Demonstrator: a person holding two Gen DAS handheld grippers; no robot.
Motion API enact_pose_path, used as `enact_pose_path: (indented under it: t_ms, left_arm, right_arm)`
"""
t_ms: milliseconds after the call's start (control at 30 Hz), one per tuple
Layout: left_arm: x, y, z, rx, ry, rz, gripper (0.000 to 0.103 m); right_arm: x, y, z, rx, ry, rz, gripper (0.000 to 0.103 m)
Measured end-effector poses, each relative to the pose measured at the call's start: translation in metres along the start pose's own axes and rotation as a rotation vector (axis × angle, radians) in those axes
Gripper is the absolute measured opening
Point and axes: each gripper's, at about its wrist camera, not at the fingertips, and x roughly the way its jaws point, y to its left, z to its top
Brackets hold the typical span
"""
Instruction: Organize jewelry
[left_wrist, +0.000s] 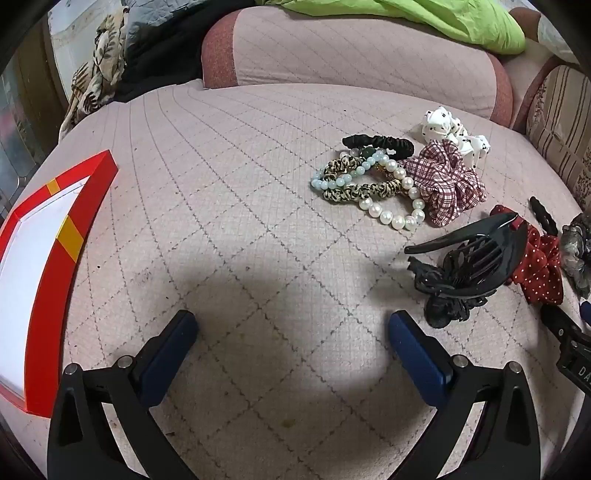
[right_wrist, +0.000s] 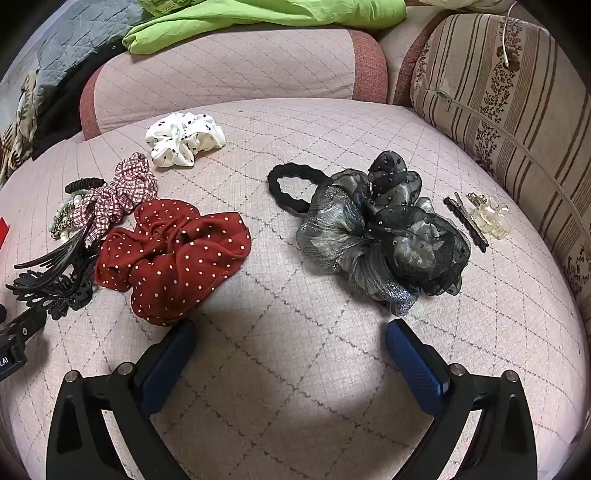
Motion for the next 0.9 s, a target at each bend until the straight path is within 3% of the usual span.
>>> enact_pose_path:
  t_ms: [367, 433, 900]
  left_arm:
    - [0.004, -0.020, 0.004, 0.005, -0.008, 0.005, 0.103]
    - [-0.001, 0.004, 0.000, -0.014, -0.012, -0.020, 0.103]
    - [-0.001, 0.005, 0.000, -0.016, -0.012, -0.022, 0.103]
  right_arm:
    - [0.000, 0.000, 0.000, 0.001, 0.007, 0.002, 0.103]
    - [0.000, 0.000, 0.000, 0.001, 0.008, 0.001, 0.103]
    - [0.003, -0.006, 0.000, 0.001, 0.008, 0.001, 0.103]
